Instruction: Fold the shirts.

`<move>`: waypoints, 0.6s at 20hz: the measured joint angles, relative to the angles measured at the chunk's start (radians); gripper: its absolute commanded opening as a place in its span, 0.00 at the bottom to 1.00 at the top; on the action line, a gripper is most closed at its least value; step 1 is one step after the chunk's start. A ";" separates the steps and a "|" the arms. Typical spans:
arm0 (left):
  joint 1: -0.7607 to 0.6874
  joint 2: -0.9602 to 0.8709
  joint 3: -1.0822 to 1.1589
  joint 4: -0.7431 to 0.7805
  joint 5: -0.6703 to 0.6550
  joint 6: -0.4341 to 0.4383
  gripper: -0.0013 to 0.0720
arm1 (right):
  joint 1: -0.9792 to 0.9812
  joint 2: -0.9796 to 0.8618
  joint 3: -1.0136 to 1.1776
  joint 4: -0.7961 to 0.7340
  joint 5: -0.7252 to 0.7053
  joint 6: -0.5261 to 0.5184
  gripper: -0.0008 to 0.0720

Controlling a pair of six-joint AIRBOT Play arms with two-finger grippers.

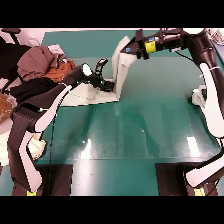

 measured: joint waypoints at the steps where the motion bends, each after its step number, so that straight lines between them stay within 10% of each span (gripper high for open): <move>1: 0.000 -0.001 0.000 0.000 0.001 0.001 0.06 | 0.012 0.000 0.000 0.013 -0.011 0.002 0.04; 12: 0.049 0.078 0.187 0.005 -0.105 -0.022 0.06 | -0.012 -0.033 0.000 -0.008 0.101 0.025 0.04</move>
